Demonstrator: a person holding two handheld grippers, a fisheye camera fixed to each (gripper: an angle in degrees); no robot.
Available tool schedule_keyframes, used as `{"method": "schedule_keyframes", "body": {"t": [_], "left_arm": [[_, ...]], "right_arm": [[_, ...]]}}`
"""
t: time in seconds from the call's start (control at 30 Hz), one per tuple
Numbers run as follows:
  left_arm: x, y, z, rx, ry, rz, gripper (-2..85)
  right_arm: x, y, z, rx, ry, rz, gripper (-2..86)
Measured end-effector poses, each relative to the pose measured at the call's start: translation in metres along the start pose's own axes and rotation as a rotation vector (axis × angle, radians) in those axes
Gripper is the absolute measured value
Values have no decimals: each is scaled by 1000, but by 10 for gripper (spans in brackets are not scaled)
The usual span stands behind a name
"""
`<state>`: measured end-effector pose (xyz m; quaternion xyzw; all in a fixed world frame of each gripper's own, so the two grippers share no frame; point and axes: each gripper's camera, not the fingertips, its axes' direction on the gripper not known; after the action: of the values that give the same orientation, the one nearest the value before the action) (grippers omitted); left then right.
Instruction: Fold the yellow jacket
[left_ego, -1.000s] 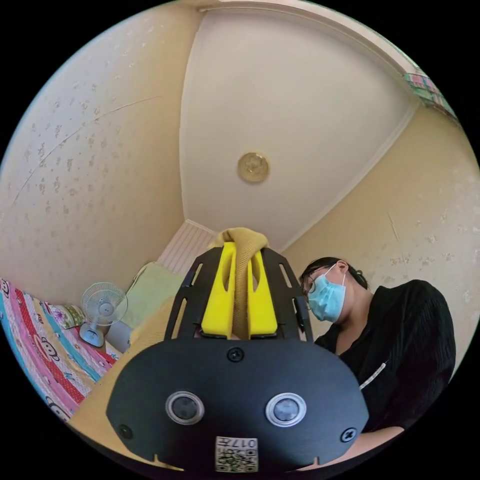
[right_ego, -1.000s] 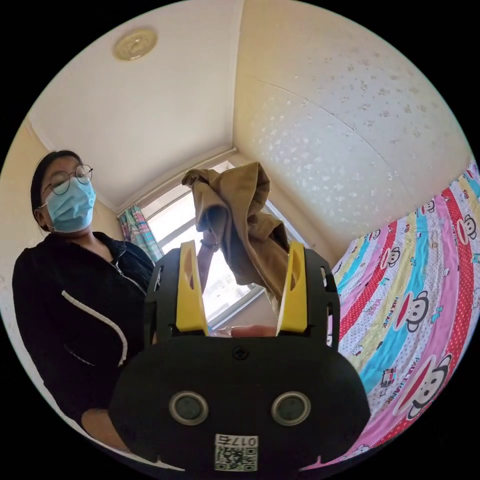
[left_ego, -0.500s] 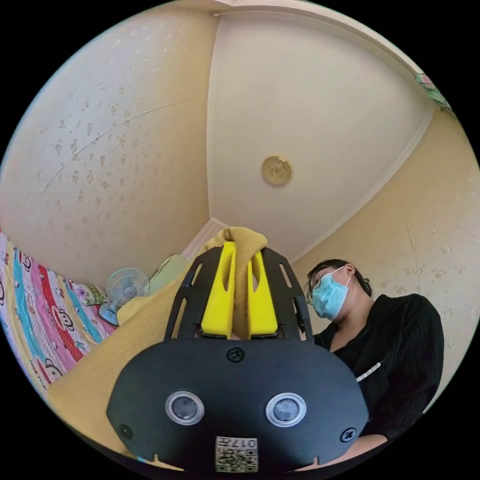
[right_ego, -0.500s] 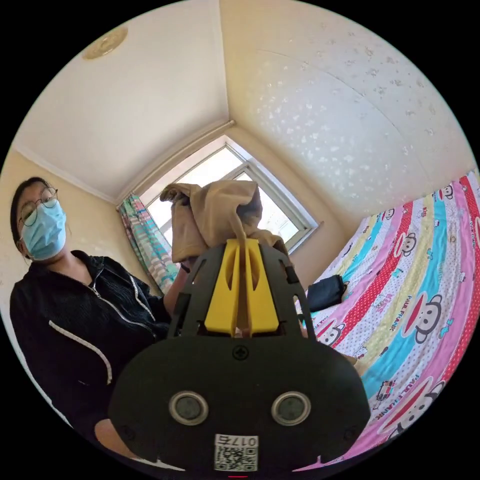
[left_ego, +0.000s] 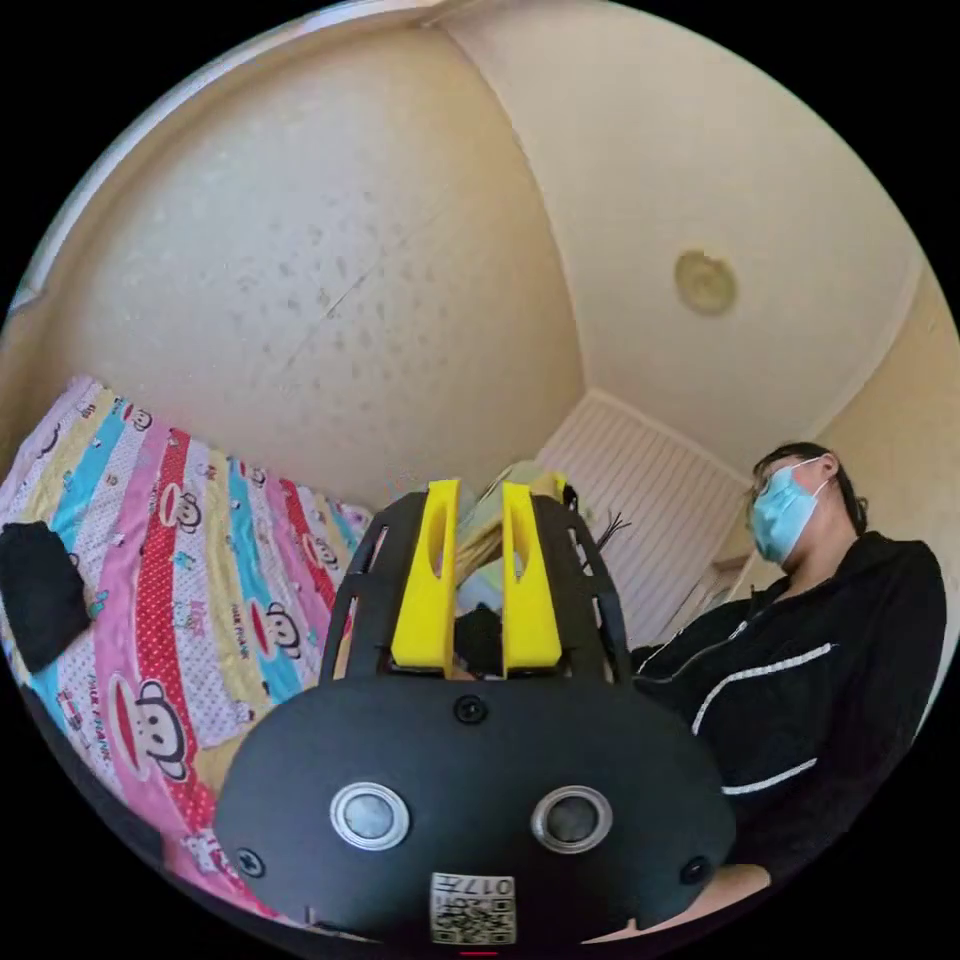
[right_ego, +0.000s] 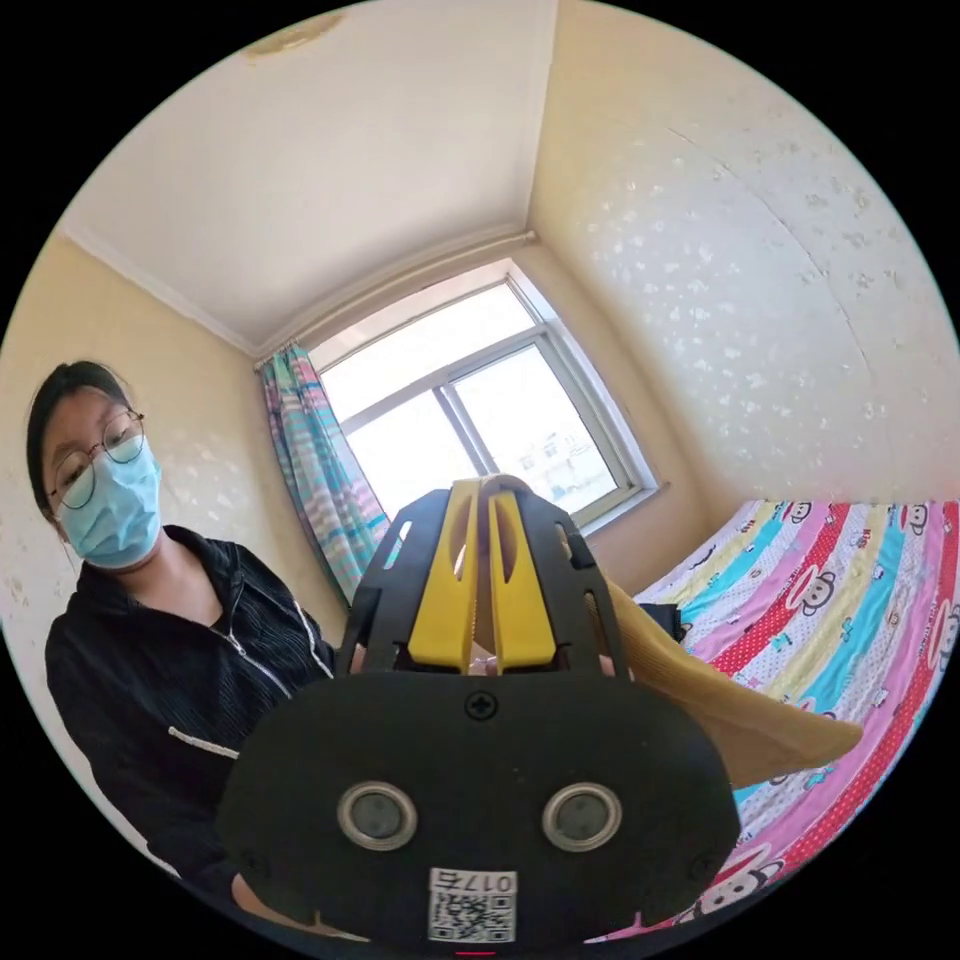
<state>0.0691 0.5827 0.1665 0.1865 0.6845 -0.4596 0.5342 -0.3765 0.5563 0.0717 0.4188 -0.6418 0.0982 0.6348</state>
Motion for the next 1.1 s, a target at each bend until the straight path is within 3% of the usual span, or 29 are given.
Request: {"method": "schedule_keyframes", "body": {"t": [0.07, 0.2, 0.37, 0.5, 0.73, 0.87, 0.97, 1.1], "left_arm": [[-3, 4, 24, -41, 55, -16, 109], [21, 16, 113, -396, -115, 199, 188], [30, 42, 195, -581, -197, 328, 198], [21, 39, 229, -547, -15, 252, 69], [10, 15, 225, -449, 367, 192, 40], [-1, -20, 196, -247, 524, 112, 49], [6, -50, 186, -195, 558, 133, 59], [14, -77, 172, -84, 587, 125, 57]], "right_arm": [[-11, -14, 44, -88, -31, -30, 9], [-31, -35, 72, -32, -190, -42, 11], [-50, -72, 91, 47, -547, -20, 16], [-54, -92, 108, -28, -592, -6, 26], [-4, -78, 36, 72, -479, 53, 121], [1, -10, -26, 150, -104, 26, 159], [15, 71, -44, 187, 82, 97, 168], [47, 178, -42, 316, -31, 313, 175]]}}
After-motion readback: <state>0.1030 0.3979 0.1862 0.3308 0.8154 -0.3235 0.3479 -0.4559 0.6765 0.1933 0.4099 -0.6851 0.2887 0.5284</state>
